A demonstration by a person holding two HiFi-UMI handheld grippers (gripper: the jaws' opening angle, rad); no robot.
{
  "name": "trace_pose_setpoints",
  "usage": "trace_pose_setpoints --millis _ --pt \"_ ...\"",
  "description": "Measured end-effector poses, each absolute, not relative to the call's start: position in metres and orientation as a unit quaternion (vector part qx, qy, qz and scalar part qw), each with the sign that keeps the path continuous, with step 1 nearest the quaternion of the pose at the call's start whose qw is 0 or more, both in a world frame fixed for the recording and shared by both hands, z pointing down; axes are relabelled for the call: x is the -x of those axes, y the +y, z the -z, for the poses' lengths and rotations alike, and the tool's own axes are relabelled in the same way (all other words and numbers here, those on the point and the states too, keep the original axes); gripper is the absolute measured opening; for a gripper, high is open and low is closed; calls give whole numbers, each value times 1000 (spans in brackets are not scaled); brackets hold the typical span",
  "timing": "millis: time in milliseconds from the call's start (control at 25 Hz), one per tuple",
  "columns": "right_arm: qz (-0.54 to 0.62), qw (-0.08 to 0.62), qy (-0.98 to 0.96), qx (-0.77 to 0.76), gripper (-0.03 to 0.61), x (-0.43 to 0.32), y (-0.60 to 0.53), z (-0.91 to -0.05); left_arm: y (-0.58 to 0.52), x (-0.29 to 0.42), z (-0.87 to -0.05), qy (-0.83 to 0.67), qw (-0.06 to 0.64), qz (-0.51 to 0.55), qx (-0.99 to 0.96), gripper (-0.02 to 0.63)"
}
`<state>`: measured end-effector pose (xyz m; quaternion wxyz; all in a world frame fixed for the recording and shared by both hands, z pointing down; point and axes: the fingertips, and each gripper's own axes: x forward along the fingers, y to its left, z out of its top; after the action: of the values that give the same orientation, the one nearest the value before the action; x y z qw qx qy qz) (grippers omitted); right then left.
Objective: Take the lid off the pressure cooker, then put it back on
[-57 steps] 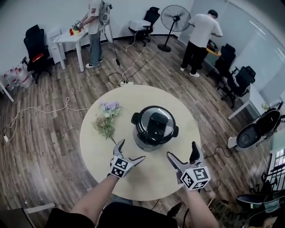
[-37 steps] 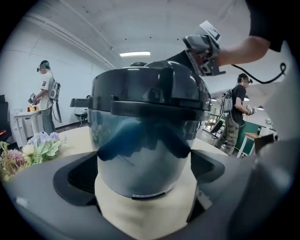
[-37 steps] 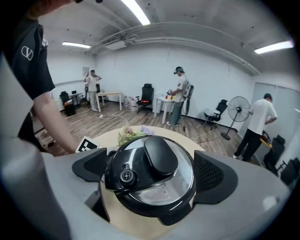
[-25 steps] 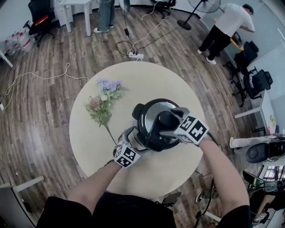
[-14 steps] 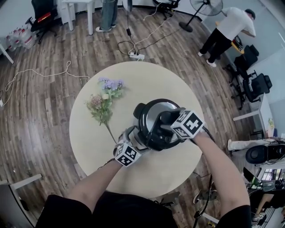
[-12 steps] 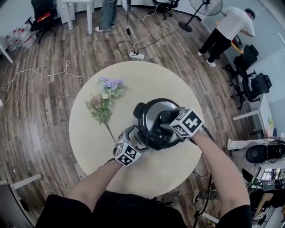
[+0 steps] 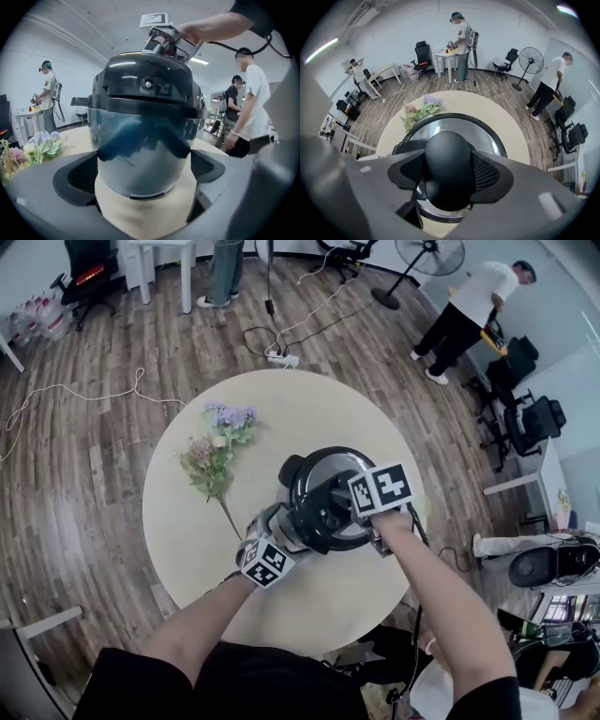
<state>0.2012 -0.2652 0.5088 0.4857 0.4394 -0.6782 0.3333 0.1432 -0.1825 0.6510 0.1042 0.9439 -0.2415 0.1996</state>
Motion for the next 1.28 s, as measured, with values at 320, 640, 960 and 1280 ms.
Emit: trace_pose_setpoints --millis 320,640,960,1280 --pt "-316 482 -693 -433 302 -201 -266 -508 -183 -143 -651 -242 104 -199 -944 592" --pt "-329 498 -684 -419 291 -203 -265 -503 -184 -145 -650 -240 106 -202 -943 592" --pt "-357 456 -692 -431 290 -212 -271 -455 -180 -139 -660 -241 112 -204 -942 591" --pt "-374 414 -684 -470 290 -270 -271 -382 -181 -141 -654 -241 119 -209 -941 591"
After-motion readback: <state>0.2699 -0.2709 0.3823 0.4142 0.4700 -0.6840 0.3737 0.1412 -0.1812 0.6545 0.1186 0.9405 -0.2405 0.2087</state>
